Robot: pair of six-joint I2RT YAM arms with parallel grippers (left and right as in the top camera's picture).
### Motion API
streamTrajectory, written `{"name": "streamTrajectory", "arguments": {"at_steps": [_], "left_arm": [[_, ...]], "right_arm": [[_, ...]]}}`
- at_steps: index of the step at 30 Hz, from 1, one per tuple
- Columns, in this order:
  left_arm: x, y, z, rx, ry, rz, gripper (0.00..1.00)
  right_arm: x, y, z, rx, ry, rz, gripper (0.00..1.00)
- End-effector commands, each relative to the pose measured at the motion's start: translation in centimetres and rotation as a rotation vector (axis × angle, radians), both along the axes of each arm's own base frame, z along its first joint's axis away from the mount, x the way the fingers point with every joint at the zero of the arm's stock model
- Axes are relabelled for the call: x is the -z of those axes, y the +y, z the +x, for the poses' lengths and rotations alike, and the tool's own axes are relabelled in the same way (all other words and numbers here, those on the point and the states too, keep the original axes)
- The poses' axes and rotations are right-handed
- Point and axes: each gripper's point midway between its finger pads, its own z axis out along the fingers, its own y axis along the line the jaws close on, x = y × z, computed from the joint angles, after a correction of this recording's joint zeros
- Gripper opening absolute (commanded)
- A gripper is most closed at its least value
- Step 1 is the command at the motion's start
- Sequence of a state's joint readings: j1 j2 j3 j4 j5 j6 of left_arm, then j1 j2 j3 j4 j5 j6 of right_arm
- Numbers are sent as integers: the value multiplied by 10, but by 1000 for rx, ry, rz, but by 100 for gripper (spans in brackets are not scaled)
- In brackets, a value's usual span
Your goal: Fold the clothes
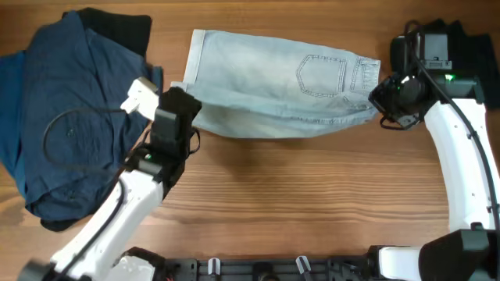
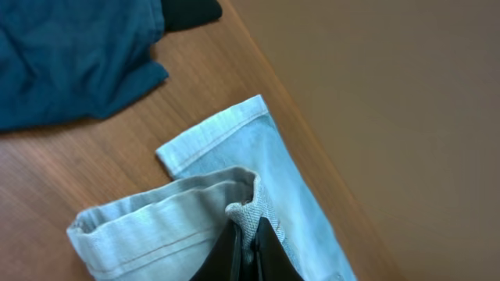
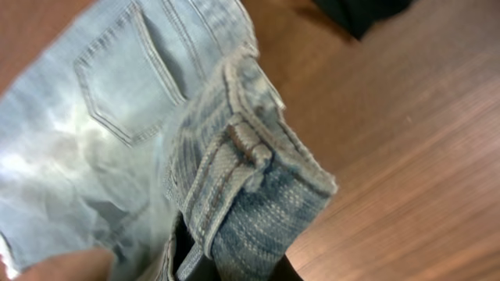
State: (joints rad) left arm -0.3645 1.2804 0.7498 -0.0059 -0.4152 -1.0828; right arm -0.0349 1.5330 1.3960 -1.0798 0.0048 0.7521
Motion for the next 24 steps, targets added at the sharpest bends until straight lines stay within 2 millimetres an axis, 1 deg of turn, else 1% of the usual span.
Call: {"name": "streamTrajectory", "arguments": {"at_steps": [1,3,6,9,11,14,17,19,24], "left_arm": [[7,7,32,-35,-58,47,4],[5,8,44,-47,-86,37,4],[-2,16,64,-80,-135,22,4],[-16,23,75,-104,-202,1,4],[-28,27,79,-108,-242,11,4],[-48,33,87,-114,-298,53,4],[-56,32,95,-113,-341,56,4],[-54,31,101,-114,-358,51,4],[-27,28,113,-112,-333,59,4]], "right_arm": [[8,-13,20,33,-30,-48,4],[13,-13,30,34,-46,-48,4],[32,-14,48,34,-45,-46,4],[55,-14,60,34,-20,-42,4],[65,-14,65,33,-10,-42,4],[70,-15,73,34,-25,-48,4],[66,-16,82,36,-65,-52,4],[64,-16,86,36,-83,-53,4],[58,-17,99,20,-140,-62,4]]}}
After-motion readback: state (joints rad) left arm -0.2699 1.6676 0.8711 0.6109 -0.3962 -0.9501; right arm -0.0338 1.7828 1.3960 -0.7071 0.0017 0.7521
